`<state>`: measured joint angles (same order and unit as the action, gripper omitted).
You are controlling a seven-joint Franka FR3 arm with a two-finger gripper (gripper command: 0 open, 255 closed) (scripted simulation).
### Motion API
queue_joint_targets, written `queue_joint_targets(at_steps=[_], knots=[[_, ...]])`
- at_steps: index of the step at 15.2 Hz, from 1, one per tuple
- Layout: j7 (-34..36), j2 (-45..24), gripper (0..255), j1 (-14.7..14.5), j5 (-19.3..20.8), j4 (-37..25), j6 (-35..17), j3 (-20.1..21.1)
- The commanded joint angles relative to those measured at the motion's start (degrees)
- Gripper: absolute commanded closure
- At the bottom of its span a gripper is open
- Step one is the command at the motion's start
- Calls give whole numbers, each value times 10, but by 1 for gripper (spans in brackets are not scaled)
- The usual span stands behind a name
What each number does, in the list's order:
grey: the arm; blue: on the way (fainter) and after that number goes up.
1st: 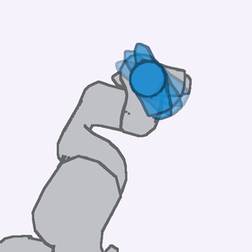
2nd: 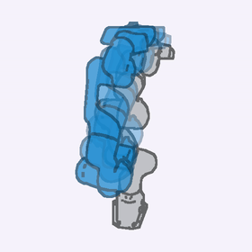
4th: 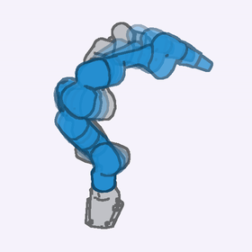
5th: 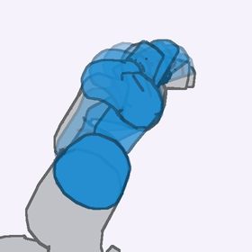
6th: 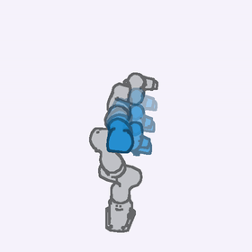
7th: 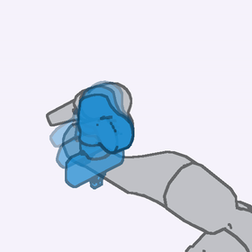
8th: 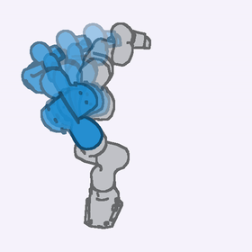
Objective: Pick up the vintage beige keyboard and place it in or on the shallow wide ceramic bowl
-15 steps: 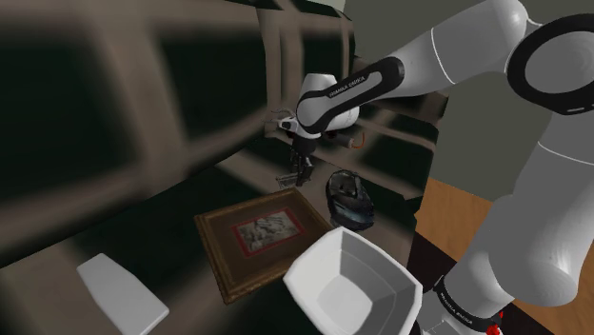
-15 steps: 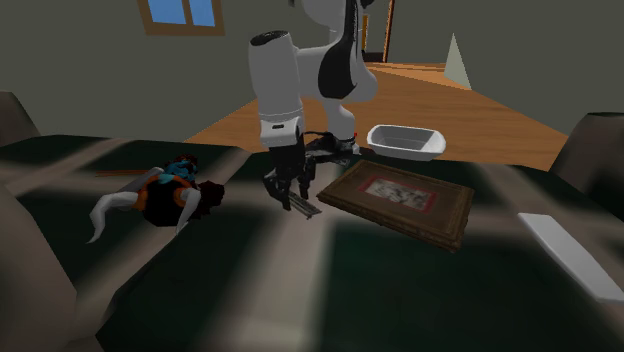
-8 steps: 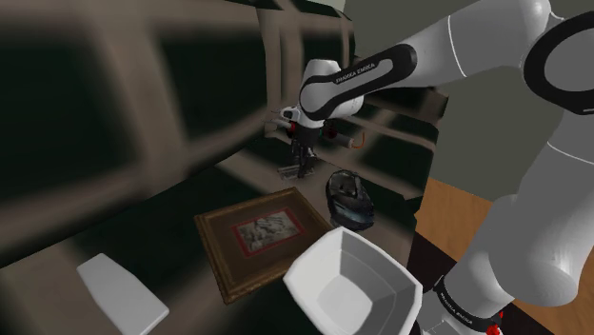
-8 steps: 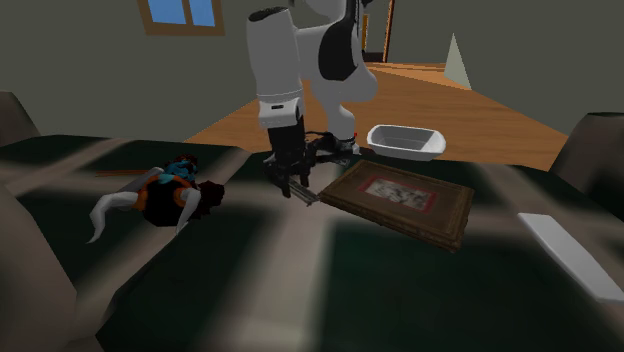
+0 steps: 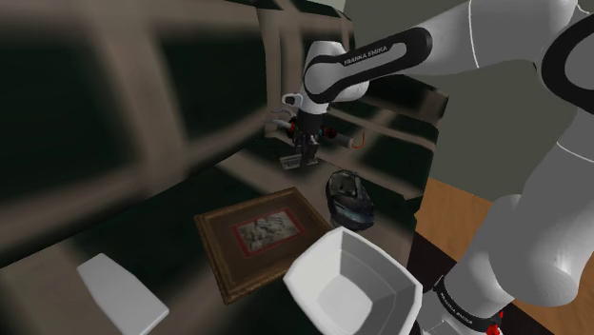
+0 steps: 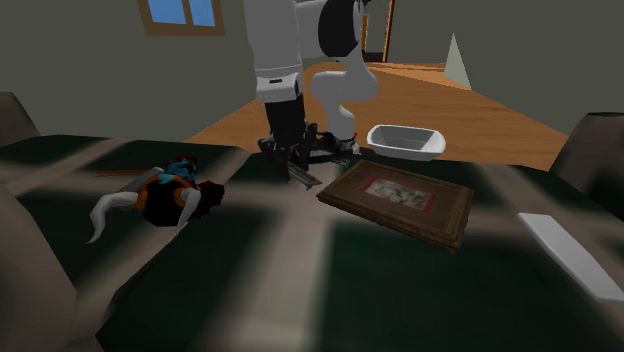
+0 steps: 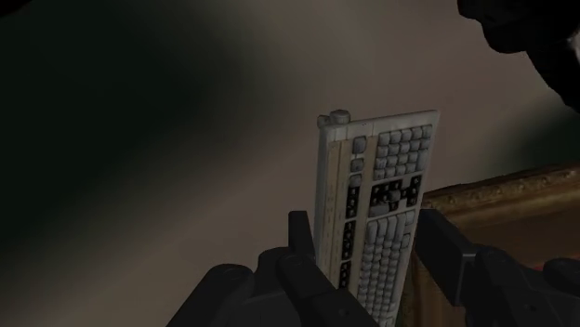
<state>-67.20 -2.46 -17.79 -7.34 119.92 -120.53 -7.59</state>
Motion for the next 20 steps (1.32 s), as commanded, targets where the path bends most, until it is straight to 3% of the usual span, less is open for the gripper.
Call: queue_joint_targets(at_steps=[1, 13, 20], knots=[[3, 6, 255, 0, 2, -10, 15, 0], [15, 33, 255, 0, 11, -69, 101, -1], [80, 164, 255, -26, 18, 74, 83, 36]])
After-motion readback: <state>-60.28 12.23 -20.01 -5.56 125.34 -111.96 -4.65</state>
